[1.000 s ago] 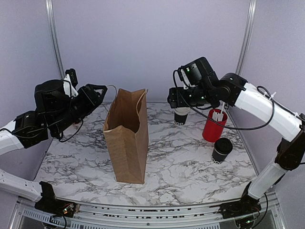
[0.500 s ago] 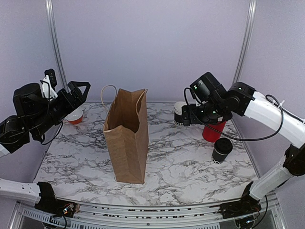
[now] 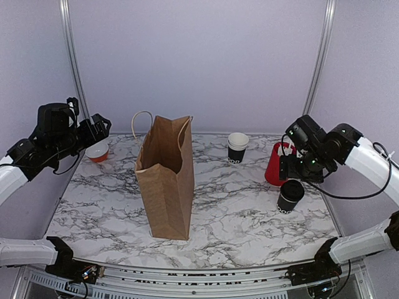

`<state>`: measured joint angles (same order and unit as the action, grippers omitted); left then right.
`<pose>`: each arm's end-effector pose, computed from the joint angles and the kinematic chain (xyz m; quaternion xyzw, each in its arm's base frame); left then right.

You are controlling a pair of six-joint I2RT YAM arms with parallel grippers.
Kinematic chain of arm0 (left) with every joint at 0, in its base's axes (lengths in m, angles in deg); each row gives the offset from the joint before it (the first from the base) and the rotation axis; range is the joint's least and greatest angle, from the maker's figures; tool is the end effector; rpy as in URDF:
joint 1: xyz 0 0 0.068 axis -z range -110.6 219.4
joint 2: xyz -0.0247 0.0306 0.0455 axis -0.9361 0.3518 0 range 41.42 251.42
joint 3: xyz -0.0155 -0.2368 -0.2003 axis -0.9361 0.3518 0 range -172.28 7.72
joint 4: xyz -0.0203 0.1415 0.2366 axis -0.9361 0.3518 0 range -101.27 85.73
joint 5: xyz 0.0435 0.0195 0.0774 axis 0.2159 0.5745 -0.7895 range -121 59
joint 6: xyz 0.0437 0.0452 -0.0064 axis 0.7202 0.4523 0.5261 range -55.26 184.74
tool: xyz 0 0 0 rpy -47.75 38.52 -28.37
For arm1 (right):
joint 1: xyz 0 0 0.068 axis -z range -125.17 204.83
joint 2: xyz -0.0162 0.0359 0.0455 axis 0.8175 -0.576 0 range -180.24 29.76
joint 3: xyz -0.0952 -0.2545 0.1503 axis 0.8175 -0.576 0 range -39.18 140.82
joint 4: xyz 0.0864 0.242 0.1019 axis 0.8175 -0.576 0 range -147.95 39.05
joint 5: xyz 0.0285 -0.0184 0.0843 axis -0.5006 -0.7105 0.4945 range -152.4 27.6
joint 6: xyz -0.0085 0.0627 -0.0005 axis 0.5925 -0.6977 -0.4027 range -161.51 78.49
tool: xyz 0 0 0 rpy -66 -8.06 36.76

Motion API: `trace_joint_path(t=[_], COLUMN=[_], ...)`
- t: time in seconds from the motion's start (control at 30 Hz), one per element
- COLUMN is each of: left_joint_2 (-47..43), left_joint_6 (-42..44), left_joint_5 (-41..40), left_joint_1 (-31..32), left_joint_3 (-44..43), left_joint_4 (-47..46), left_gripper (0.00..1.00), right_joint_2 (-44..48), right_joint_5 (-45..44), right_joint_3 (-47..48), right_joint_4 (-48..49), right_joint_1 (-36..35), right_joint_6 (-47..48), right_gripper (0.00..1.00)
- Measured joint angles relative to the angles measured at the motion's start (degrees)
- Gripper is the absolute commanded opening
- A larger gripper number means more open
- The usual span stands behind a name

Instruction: Pack the takeout coffee

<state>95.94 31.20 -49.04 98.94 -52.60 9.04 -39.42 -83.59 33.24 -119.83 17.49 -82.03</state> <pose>0.1937 -0.0925 0.4161 -0.1232 0.7772 -0.2105 0.5801 0.1844 0.1187 0.3625 0.0654 0.9594 -0.0095 0.2742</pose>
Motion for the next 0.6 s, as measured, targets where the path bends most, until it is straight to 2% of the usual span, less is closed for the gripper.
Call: trace_joint_path(t=[0.23, 0.47, 0.6], left_joint_2=[4.22, 9.35, 10.58], left_joint_6=[3.26, 5.73, 6.43], left_joint_5=[8.09, 18.18, 20.72], left_joint_1=[-7.28, -15.02, -17.25], left_joint_3=[-0.02, 3.02, 5.60], left_joint_4=[1.95, 1.86, 1.81], left_gripper=[0.99, 0.99, 0.99], right_joint_2=[2.27, 0.81, -0.15], right_joint_5=[2.60, 5.55, 6.25], right_joint_3=[-5.66, -8.07, -8.68], right_joint_4=[0.87, 4.20, 6.29], right_joint_1=[10.34, 13.51, 14.97], right_joint_6=[4.11, 8.57, 10.43], right_gripper=[0.93, 0.90, 0.87])
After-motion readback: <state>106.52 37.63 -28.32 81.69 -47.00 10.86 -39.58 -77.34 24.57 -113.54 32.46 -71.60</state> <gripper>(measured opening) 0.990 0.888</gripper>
